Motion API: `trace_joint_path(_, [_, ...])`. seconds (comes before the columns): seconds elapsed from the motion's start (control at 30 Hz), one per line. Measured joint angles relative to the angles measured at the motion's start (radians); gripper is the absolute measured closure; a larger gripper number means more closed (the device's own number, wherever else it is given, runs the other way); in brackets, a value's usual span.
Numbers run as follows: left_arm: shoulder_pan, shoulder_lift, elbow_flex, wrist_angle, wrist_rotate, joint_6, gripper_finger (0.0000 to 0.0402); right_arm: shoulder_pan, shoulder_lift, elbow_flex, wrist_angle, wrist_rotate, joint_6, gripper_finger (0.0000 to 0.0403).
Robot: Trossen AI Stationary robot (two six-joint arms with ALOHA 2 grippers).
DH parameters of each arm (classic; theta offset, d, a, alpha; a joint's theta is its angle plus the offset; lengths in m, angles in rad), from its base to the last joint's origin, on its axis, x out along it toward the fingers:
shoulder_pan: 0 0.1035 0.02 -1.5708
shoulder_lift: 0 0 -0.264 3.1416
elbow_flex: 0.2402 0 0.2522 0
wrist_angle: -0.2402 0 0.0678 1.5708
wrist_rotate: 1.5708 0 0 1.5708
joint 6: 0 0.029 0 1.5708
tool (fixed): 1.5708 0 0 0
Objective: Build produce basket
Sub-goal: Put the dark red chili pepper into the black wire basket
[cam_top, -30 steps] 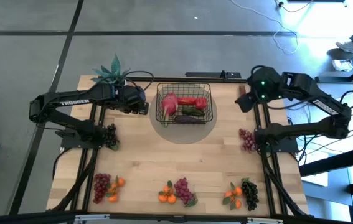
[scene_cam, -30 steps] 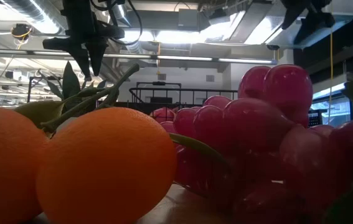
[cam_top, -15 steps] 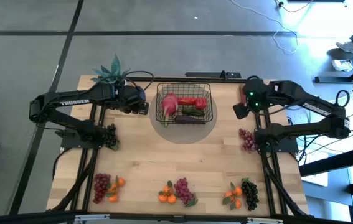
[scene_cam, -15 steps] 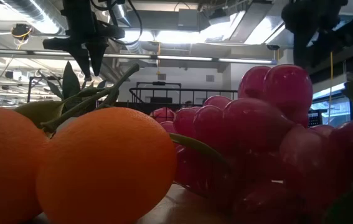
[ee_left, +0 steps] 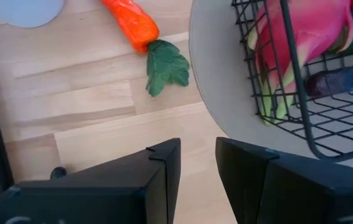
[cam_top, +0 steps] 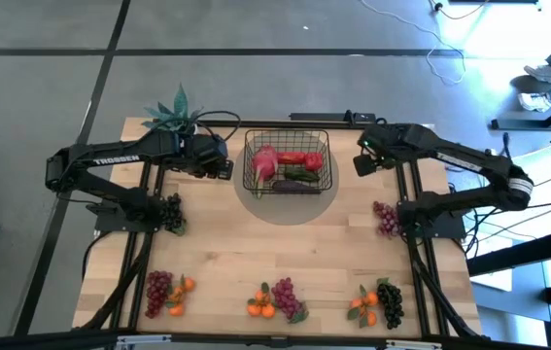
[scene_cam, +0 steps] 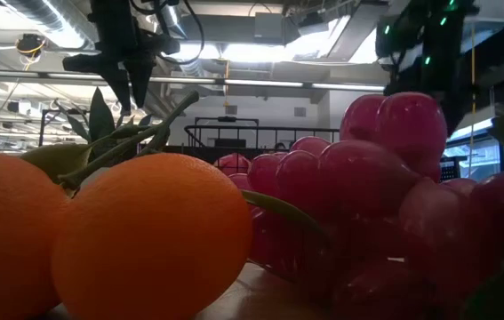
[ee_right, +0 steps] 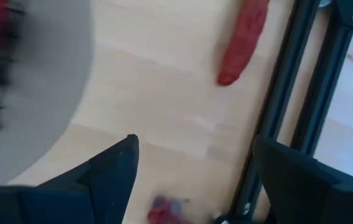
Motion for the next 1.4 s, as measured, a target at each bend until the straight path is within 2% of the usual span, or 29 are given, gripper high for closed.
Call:
trace_joint_path(0.23, [0.000,0.000,0.000,0.020,0.041,0.000,0.0311,-0.190,0.105,-0.016,0.190,-0.009,-0.180,0.0104])
trace_joint_path(0.53, [-0.013,0.000,0.000,0.041,0.051,0.000,0.0311,-0.316,0.256,-0.016,0.261,0.093,-0.209,0.0104])
trace_joint_path(0.93, [-0.014,0.000,0.000,0.041,0.051,0.001,0.0311,-0.389,0.457,-0.016,0.357,0.112,-0.236,0.0104])
trace_joint_path(1.27, [-0.014,0.000,0.000,0.040,0.051,0.027,0.0311,-0.411,0.549,-0.015,0.382,0.087,-0.264,0.0105])
trace_joint_path(1.4, [-0.014,0.000,0.000,0.039,0.051,0.030,0.0311,-0.412,0.550,-0.014,0.381,0.081,-0.266,0.0120])
